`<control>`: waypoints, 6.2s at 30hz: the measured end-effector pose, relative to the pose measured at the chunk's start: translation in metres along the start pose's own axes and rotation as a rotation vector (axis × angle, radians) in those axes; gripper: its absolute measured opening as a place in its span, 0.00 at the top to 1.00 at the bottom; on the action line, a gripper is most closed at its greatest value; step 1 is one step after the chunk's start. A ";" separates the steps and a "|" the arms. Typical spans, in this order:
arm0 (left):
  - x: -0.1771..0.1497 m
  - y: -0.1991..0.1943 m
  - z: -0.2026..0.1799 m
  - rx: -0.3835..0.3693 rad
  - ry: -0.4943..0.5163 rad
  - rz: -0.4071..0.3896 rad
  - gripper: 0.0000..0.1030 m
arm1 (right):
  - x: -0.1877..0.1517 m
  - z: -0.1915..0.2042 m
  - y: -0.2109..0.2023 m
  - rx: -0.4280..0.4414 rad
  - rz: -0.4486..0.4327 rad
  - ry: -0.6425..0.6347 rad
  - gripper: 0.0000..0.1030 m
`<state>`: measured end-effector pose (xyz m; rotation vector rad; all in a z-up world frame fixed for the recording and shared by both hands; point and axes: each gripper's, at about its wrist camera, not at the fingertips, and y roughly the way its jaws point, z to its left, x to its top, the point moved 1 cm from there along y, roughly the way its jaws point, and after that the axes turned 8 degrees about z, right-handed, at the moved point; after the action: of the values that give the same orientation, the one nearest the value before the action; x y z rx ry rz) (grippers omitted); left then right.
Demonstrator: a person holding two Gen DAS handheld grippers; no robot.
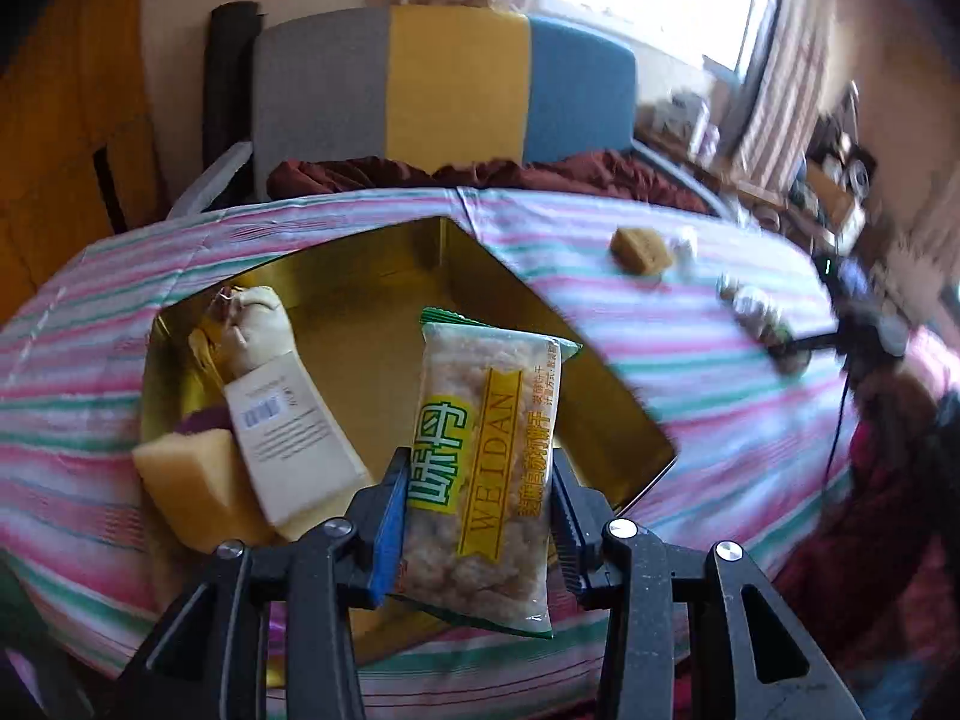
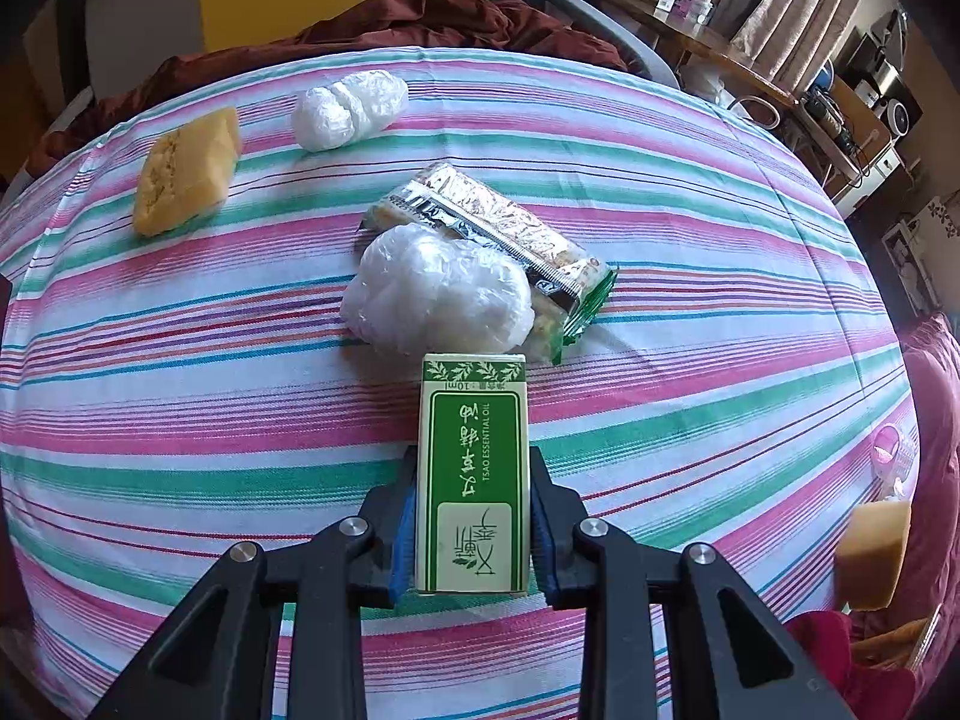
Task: Organize objects
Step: 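Carry the WEIDAN bag into the gold tray and release it with the left gripper, then carry the green box into the gold tray and release it with the right gripper, then move both tools back toward the yellow sponge and remaining items, then grasp the yellow sponge with the left gripper and lift it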
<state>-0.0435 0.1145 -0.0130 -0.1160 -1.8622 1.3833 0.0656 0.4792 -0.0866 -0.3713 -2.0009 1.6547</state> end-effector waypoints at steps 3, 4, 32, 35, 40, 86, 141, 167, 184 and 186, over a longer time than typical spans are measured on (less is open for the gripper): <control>-0.004 0.012 0.008 0.026 0.080 0.043 0.59 | -0.002 0.002 -0.002 -0.006 -0.003 -0.009 0.71; -0.005 0.017 0.009 0.026 0.100 0.054 0.59 | -0.003 0.002 -0.002 -0.007 -0.003 -0.010 0.71; -0.032 -0.003 0.045 0.125 -0.220 -0.013 0.49 | -0.001 0.007 -0.002 -0.015 -0.012 -0.044 0.71; -0.033 -0.009 0.041 0.174 -0.249 -0.026 0.49 | -0.002 0.011 -0.003 -0.023 -0.018 -0.058 0.71; -0.034 -0.017 0.039 0.214 -0.281 -0.042 0.44 | -0.006 0.026 -0.016 0.048 -0.044 -0.099 0.71; -0.079 -0.032 0.082 0.244 -0.472 -0.061 0.36 | -0.036 0.380 -0.091 0.642 0.059 -0.469 0.57; 0.071 0.027 -0.100 0.116 0.005 -0.038 0.31 | 0.048 -0.050 -0.033 0.292 -0.199 0.335 0.55; 0.221 0.195 -0.175 -0.018 -0.018 0.131 0.18 | 0.039 -0.095 -0.025 0.466 -0.140 0.539 0.55; 0.246 0.262 -0.185 -0.074 -0.037 0.177 0.44 | 0.046 -0.079 -0.015 0.445 -0.098 0.477 0.55; 0.238 0.249 -0.188 -0.044 -0.016 0.151 0.47 | 0.046 -0.077 -0.015 0.434 -0.099 0.472 0.55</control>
<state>-0.1771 0.4780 -0.0787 -0.2738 -1.9312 1.4485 0.0710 0.5640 -0.0526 -0.4415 -1.2632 1.6908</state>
